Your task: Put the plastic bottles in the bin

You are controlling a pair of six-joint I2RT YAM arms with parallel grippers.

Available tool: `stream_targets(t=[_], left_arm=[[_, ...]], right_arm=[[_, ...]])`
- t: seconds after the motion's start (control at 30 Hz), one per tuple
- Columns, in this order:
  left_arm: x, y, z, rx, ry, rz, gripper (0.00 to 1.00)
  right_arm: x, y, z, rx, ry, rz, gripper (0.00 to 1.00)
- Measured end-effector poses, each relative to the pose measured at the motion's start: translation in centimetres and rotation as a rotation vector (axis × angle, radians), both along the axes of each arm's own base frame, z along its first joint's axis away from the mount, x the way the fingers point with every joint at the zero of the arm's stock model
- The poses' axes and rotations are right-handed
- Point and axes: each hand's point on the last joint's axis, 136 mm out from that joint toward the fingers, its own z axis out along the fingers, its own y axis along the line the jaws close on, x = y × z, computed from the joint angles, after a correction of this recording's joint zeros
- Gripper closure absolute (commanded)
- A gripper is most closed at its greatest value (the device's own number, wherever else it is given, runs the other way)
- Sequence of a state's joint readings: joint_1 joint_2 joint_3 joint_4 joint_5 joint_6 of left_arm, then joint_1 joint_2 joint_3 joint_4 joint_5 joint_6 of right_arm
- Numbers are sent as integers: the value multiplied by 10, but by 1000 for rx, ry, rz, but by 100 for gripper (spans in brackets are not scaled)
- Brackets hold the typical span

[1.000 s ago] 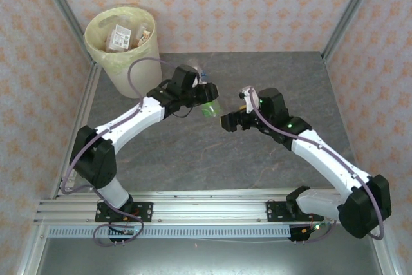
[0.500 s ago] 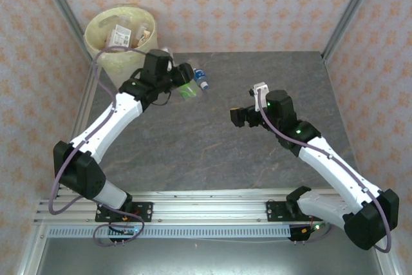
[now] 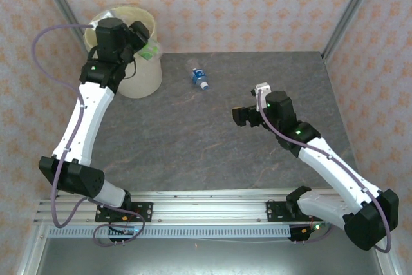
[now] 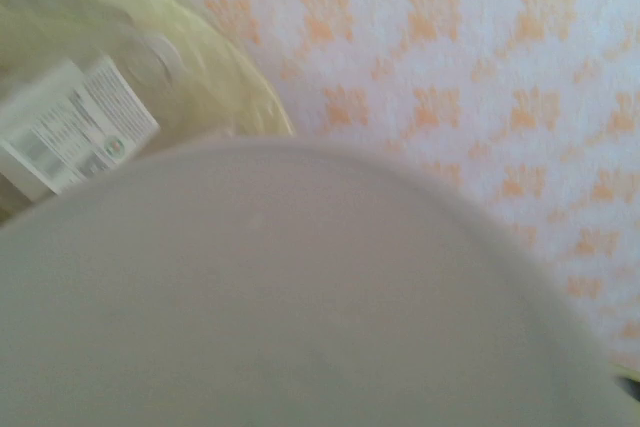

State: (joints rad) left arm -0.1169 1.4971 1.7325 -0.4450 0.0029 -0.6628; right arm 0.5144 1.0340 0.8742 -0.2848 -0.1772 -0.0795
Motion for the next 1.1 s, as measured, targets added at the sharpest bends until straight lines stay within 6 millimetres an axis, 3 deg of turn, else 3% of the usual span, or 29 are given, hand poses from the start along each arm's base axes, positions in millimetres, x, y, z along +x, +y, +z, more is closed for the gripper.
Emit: stream_targets(t=[0.2, 0.47, 0.63, 0.77, 0.83, 0.9, 0.97, 1.1], left_arm=[[14, 44, 13, -5, -34, 155, 54], [43, 76, 9, 50, -19, 261, 54], [63, 97, -8, 49, 22, 312, 52], [79, 100, -27, 42, 67, 337, 51], [88, 100, -37, 29, 92, 341, 42], [96, 98, -49, 14, 120, 328, 23], [102, 95, -64, -8, 159, 318, 14], [98, 95, -78, -13, 229, 329, 8]], right_arm=[[-3, -3, -2, -2, -3, -6, 1], [-10, -11, 2, 4, -22, -25, 1], [-12, -12, 1, 11, -17, -34, 1], [-13, -13, -1, 16, -11, -38, 1], [-13, -13, -1, 19, -9, -40, 1], [-13, -13, -1, 23, -7, -42, 1], [-13, -13, -1, 25, -5, -44, 1], [-15, -14, -7, 25, 6, -47, 1]])
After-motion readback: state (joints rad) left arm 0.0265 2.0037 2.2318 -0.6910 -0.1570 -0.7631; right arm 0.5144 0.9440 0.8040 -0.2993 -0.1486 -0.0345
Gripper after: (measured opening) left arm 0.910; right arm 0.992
